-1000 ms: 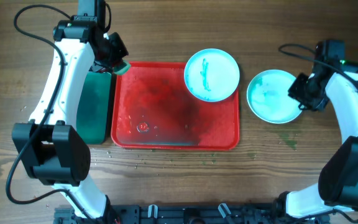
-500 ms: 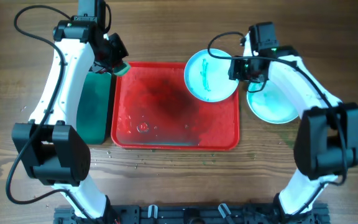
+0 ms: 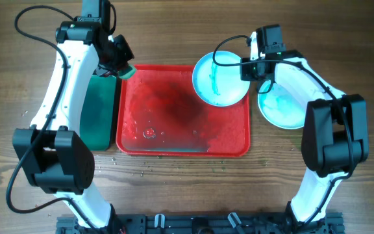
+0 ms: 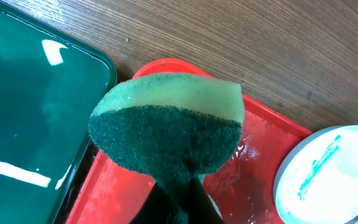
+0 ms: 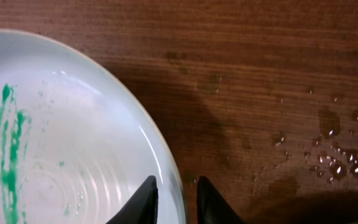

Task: Clean dirty plates on tray and stack at the side
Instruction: 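Grasp the last plate rim with right gripper and drag it onto the tray center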

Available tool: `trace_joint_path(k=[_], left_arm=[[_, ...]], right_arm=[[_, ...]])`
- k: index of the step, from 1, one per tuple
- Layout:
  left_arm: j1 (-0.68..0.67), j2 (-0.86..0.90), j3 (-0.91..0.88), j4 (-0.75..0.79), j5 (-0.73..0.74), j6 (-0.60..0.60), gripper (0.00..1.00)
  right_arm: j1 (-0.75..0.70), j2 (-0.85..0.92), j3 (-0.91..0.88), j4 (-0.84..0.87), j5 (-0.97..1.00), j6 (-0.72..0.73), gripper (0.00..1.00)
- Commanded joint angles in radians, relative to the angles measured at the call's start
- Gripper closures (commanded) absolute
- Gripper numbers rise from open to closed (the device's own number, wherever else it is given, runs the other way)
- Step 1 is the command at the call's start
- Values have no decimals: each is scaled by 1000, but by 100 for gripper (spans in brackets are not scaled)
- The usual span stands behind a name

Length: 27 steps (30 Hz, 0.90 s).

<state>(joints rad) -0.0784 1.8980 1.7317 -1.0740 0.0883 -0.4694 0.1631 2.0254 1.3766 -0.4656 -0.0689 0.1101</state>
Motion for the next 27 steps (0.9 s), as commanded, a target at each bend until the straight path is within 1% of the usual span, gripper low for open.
trace_joint_path(k=[1,2,3,5,8,10,12,14,16,18,19,22,24,25,27], left_arm=[[-5,-3,-6,-1,4,-10,96],[-5,-3,-6,0,4,-10,96],[-5,-3,-6,0,4,-10,96],[-5,-3,-6,0,4,-10,96],[-5,-3,-6,0,5,-10,96],[-5,-3,-6,0,5,-10,96],[-5,-3,-6,0,5,-10,96],[-5,-3,-6,0,5,-10,96],[-5,-3,-6,0,5,-10,96],[-5,-3,-6,0,5,-10,96],[-5,-3,-6,0,5,-10,96],[-5,-3,-6,-2,5,-10,96],[-5,-3,-6,-5,5,-10,96],[-5,-3,-6,-5,5,-10,96],[-5,-3,-6,-5,5,-10,96]], right_arm=[[3,15,-31,16,17,-6,82],[3,15,-31,17,17,-7,87],[3,15,-31,20,17,-7,95],[3,15,-31,18,17,-6,96],[4,8,-29,-8,-21,-5,96],[14,-21,-11,-79,-69,11,96],[40,-63,1,-144,-71,35,96],[108,-150,2,-233,-74,103,96],[176,-174,2,-284,-88,214,96],[247,-163,-2,-291,-108,262,96],[287,-155,-3,-291,-90,311,96],[355,-146,-3,-279,-55,444,96],[388,-143,-3,-274,-36,484,96],[401,-142,-3,-274,-27,492,93],[400,-137,-3,-269,-29,478,83]])
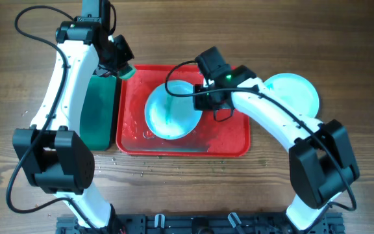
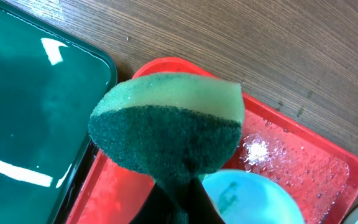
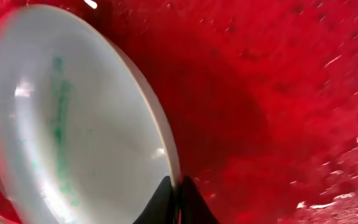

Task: Clean dirty plates on tray and stack at the side
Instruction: 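Grasp the last plate rim with right gripper and drag it onto the tray center, then scrub the held third plate with the sponge in the left gripper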

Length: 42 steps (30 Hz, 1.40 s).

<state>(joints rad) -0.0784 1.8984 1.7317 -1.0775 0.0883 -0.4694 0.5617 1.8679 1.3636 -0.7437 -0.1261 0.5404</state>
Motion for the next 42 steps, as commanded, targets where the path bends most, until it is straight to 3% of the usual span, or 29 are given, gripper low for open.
trace_joint_path(k=[1,4,10,16,21,25,31,42], left_arm=[[-5,-4,-6,-1,5,-10,96],[-5,-4,-8,-4,5,-10,96],[-5,-4,-61,18,5,-10,96],[-19,-4,-135,34,5,-8,96],[-59,-4,-176,75,5,15,96],[-79,-4,-176,75,5,42,96],[-138,-4,-190,83,5,179,96],[-222,-4,-583,431,-3,200,96]], right_arm=[[-1,27,10,19,24,21,76],[-6,94,10,52,-10,-70,68],[-6,141,9,32,-60,-67,69],[31,141,-29,29,-58,38,79],[36,146,-31,25,-58,94,79],[37,187,-31,37,-56,117,96],[27,195,-31,122,-68,78,96],[-23,195,-31,169,-116,33,96]])
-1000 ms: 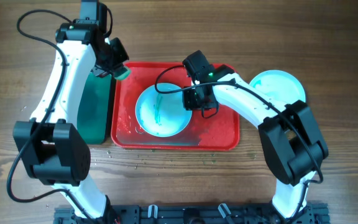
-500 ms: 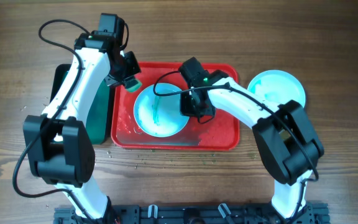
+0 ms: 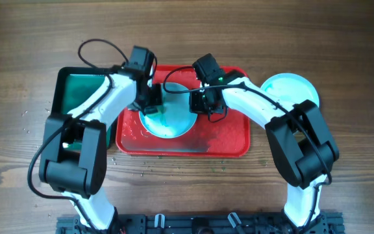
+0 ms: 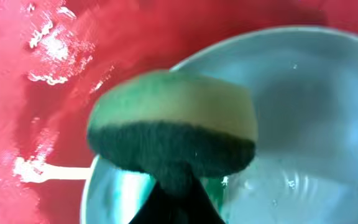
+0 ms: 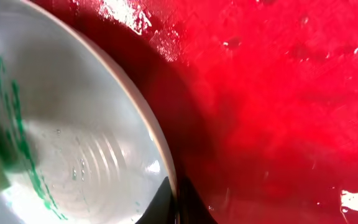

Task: Clean dirty plates on tray and stack at the side
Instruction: 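Scrub the held third plate with the sponge in the left gripper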

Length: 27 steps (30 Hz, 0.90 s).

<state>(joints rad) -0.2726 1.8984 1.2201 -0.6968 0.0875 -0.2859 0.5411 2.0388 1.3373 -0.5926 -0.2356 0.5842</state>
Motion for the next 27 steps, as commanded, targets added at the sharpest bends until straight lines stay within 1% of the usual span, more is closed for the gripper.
trace_joint_path(k=[1,3,4,5,7,8,10,12,13,14,16,18,21,22,23,25,26,27], left_arm=[[-35,-4,-94,77,-3,10,96],[-49,-4,-113,109,-1,-10,96],[-62,-4,-113,119,28,1,96],[-80,-4,-113,138,157,97,96],[-100,-4,-113,145,336,201,96],[-108,-4,-113,143,370,212,96],[-113,-4,-113,144,371,213,96],[-100,-4,-113,150,292,182,96],[-83,-4,-113,155,145,90,96],[-66,-4,-113,159,45,27,96],[-21,-4,-113,179,-105,-85,96],[23,-4,-113,181,-193,-193,96],[66,-4,-113,159,-208,-275,96],[72,-4,-113,148,-186,-269,96],[70,-4,-113,147,-105,-202,96],[60,-4,-113,156,99,-46,96],[49,-4,-113,166,248,57,96],[45,-4,-113,173,303,82,96]], right_arm=[[-2,24,-4,24,-6,-11,95],[-2,24,-4,25,-6,-10,96],[-2,24,-4,27,-6,-10,96],[-2,24,-4,27,-6,-11,96],[-2,24,-4,28,-6,-14,96],[-2,24,-4,28,-6,-17,96],[-2,24,-4,29,-6,-20,96],[-2,24,-4,29,-6,-20,96],[-2,24,-4,29,-6,-21,96],[-2,24,-4,30,-6,-22,96],[-2,24,-4,31,-10,-26,96],[-2,24,-4,31,-10,-28,96],[-2,24,-4,34,-10,-27,96],[-2,24,-4,37,-10,-27,96],[-2,24,-4,39,-10,-28,96],[-2,24,-4,39,-12,-28,96],[-2,24,-4,38,-22,-28,95],[-2,24,-4,37,-35,-34,96]])
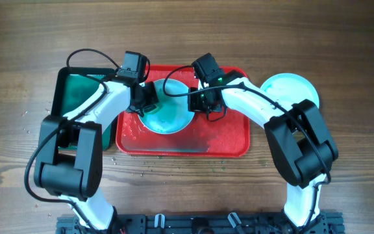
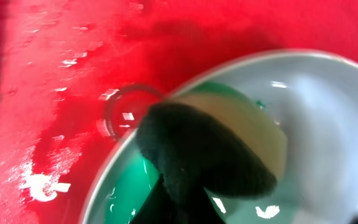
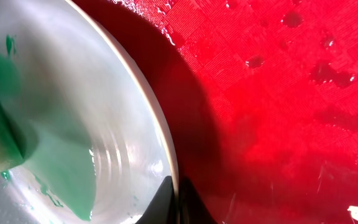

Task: Clean dirty plates on tray and stack at the side
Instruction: 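Scrub the held third plate with the sponge in the left gripper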

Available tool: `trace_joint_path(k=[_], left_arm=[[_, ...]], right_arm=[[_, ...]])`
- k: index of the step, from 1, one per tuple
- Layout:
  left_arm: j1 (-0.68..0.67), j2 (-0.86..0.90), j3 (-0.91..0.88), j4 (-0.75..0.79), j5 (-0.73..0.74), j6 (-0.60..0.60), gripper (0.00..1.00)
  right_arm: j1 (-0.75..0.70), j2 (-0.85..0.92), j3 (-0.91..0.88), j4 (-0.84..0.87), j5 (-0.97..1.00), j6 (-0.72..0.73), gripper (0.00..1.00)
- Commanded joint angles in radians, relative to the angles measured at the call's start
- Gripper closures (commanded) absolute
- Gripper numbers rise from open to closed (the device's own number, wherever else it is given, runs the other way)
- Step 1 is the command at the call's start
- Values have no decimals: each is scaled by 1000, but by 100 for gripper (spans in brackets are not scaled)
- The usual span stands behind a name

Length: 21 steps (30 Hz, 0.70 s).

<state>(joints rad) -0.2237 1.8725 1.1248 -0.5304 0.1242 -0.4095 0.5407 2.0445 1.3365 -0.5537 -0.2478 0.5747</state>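
Note:
A white plate [image 1: 167, 112] smeared with green lies on the red tray [image 1: 223, 140]. My right gripper [image 1: 199, 99] is shut on the plate's right rim [image 3: 164, 149]. My left gripper [image 1: 145, 103] is shut on a green sponge [image 2: 213, 146], dark scouring side toward the camera, pressed onto the plate's left part [image 2: 328, 124]. A broad green smear [image 3: 67, 168] spreads across the plate. A second plate [image 1: 291, 91] rests on the wooden table to the right of the tray.
A dark green tub [image 1: 76, 88] of water stands left of the tray. The tray floor [image 3: 291, 93] is wet with droplets. Cables run over both arms.
The sponge has shifted toward the plate's left edge, and the thin green streaks have become a wide green smear. My right gripper still holds the rim.
My right gripper first held the streaked plate over the tray's right corner, with the sponge held at the tray's far left corner. Then the plate lay in the tray's middle. Later the sponge was on the plate, and now green is smeared across it.

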Motion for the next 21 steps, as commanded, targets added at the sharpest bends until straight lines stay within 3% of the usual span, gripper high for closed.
trace_joint_path(k=[1,3,5,10,12,16,21], left_arm=[[-10,22,-18,24,331,229,96],[-12,22,-18,59,409,249,96],[-9,22,-18,68,368,249,96],[-6,22,-18,60,-35,167,96],[8,22,-18,64,-111,140,96],[19,22,-18,0,-78,216,96],[18,22,-18,-192,309,482,96]], right_arm=[[-2,19,-3,-7,-40,-25,96],[-2,19,-3,-21,-79,-27,96],[-2,19,-3,-30,-114,-51,96],[-15,19,-4,-24,-139,-53,96],[-35,27,-4,-24,-185,-78,96],[-65,53,-4,-22,-233,-78,96],[-85,55,-4,18,-253,-94,96]])
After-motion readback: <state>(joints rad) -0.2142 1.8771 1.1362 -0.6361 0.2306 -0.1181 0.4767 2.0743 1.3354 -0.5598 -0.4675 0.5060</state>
